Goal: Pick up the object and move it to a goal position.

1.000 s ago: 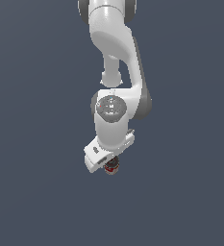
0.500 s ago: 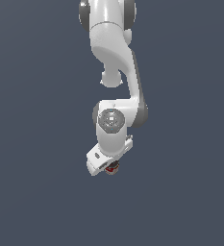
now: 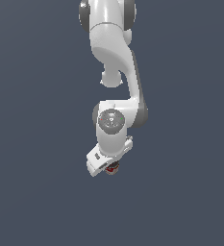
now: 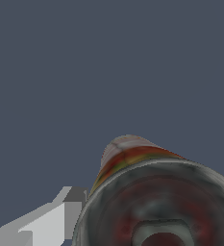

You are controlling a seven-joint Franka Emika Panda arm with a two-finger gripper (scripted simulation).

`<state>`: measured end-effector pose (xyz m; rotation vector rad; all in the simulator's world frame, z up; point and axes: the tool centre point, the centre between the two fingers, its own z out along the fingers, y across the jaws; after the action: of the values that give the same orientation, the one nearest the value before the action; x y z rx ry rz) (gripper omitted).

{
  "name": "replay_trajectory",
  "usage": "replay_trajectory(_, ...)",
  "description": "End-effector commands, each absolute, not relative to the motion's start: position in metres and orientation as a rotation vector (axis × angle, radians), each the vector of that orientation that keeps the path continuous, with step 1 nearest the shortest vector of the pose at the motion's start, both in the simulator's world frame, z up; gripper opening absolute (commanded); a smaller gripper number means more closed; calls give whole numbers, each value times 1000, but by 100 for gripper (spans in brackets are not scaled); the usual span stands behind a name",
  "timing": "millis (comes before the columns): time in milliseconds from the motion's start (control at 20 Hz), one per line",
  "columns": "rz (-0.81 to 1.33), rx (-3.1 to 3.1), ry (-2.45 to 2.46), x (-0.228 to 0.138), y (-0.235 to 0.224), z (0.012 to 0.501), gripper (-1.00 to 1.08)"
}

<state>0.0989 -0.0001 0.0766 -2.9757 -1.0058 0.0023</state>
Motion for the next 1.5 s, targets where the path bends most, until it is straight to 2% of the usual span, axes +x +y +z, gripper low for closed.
replay_trajectory(0,0,-2976,-1006,99,0,77,-100)
replay_trajectory(750,2,-2976,-1006,84,7,79,-100)
replay_trajectory(1450,2,-2976,-1006,19,40,88,-100)
